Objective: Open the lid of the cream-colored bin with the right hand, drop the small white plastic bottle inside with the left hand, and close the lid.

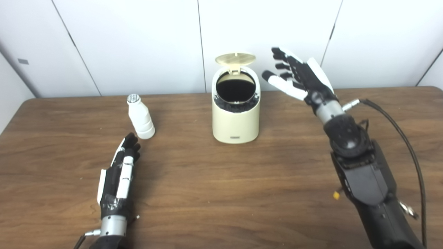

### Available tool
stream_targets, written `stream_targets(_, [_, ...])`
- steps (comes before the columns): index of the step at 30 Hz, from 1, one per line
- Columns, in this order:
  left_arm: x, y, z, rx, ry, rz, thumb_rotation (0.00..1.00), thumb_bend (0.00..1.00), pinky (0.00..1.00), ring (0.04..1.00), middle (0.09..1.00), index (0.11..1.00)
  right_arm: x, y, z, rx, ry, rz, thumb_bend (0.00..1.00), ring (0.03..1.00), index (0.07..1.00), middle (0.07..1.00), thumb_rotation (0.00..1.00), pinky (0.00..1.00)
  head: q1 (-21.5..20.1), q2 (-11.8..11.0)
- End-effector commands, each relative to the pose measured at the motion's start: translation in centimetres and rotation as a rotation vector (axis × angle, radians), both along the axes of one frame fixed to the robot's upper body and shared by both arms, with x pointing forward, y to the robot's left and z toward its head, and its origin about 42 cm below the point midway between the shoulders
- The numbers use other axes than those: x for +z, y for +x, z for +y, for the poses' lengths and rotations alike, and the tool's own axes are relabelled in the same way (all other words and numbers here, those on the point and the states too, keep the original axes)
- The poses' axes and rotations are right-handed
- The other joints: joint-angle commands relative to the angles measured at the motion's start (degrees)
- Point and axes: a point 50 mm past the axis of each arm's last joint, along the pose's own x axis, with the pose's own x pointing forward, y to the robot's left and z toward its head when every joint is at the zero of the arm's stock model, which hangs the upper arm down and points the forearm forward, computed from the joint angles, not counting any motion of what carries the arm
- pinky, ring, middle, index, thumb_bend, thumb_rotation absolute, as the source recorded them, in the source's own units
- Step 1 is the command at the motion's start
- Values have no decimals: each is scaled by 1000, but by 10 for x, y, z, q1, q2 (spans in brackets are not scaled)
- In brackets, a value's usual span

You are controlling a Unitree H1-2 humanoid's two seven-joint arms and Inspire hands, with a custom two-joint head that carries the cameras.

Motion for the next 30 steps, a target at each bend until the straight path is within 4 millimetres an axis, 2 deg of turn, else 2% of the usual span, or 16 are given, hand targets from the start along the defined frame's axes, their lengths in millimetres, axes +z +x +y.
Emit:
stream_targets(1, [-11,-6,-2,-11,-2,31,747,343,967,941,943,948,17,-7,-7,6,15,-75,464,859,905,894,743,791,1,1])
stream_targets(5, [-10,-6,-1,-14,-6,36,748,340,962,946,952,954,-4,-25,-22,2,92,-42,471,885,912,908,841,833,0,2])
stream_targets(8, [-9,-6,0,-12,-13,36,749,325,974,948,954,955,-17,-35,-30,9,223,-21,461,901,912,920,857,884,-4,3])
stream_targets(12, [-9,-6,2,-6,-9,46,745,344,974,944,947,946,-41,-50,-43,-9,360,3,532,965,991,958,923,991,-6,3])
stream_targets(18, [-7,-6,3,-4,-9,50,774,335,980,955,960,962,-64,-67,-52,-48,438,21,615,974,1000,969,934,1000,-8,5])
stream_targets(23, [-6,-6,4,0,-13,48,764,342,977,950,954,952,-80,-79,-51,-89,516,36,545,972,999,972,922,1000,-9,8])
stream_targets(25, [-6,-6,4,2,-13,47,758,341,975,948,952,949,-85,-83,-51,-99,522,38,521,969,1000,973,955,1000,-9,8])
stream_targets(30, [-5,-6,4,-1,-15,49,758,341,974,951,956,954,-95,-92,-49,-106,574,47,564,979,980,973,983,1000,-2,6])
